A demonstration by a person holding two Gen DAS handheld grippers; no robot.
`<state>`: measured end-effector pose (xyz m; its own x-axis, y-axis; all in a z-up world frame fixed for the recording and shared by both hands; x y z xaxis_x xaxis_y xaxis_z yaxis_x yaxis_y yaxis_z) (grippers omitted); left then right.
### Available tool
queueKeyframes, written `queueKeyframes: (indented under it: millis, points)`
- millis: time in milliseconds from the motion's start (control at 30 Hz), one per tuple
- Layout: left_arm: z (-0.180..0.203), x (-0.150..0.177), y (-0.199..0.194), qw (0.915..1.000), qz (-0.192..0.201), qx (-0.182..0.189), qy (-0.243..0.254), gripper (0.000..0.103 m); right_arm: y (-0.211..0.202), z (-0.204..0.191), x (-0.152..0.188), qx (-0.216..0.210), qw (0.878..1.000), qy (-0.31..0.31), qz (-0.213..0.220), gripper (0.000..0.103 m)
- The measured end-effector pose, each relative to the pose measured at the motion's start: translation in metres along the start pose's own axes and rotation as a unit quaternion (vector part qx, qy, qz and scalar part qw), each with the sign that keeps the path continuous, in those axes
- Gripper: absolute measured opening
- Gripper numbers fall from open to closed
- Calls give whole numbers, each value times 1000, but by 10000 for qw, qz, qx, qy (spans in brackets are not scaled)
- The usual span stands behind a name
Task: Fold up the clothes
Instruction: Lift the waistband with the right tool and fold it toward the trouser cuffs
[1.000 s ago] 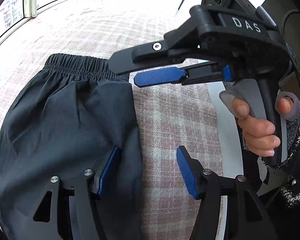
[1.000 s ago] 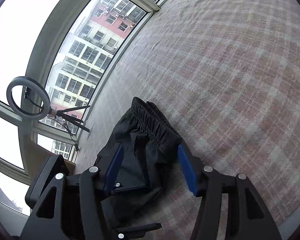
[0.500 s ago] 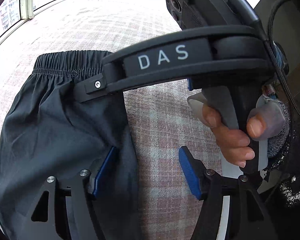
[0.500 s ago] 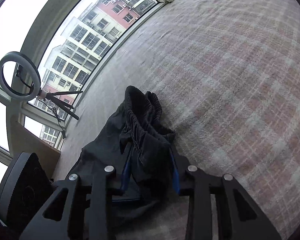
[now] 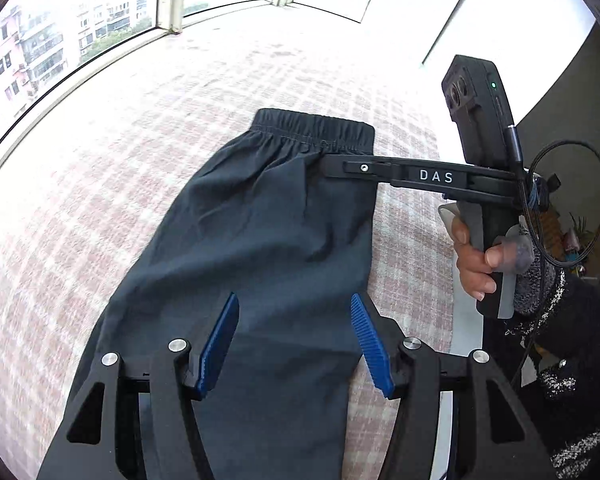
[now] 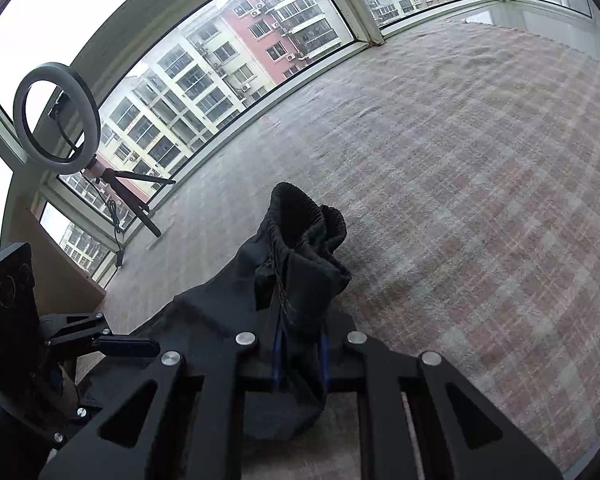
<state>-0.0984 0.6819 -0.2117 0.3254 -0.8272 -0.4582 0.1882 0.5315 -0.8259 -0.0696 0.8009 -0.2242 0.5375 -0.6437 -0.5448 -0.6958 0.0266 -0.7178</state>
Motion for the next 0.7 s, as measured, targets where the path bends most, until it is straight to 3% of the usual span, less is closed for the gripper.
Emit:
queueKeyframes:
  millis: [133, 233, 467, 600, 700]
  points:
    - [-78, 76, -94, 9936, 464, -687, -763, 55, -9, -10, -7, -44, 9999, 25, 115, 12]
    - [-104, 132, -175, 9802, 838, -1210, -1327, 55, -25, -28, -14, -115, 9995, -53, 295, 12]
    - [-133, 297, -327, 9260, 1521, -2421, -2468, 55, -61, -133, -7, -559, 9924, -862, 672, 12]
    - [-130, 387, -386, 8985, 1768, -2775, -2906, 55, -76, -222, 28, -981, 9813, -1501, 704, 12]
    - [-128, 449, -414, 8848, 1904, -2790, -3211, 55, -79, -298, 72, -1412, 9696, -1938, 496, 12]
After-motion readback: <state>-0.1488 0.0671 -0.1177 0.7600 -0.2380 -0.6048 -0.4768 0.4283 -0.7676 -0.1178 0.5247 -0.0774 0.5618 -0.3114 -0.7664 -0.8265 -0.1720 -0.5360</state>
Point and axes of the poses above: each gripper's, at about its wrist camera, not at the fingertips, and y roughly the way its jaws point, z to its right, x to its underside, the point moved 5 cm from there along y, roughly the way its jaws point, and after that the axes turned 6 degrees about x, right-handed, at the moved point
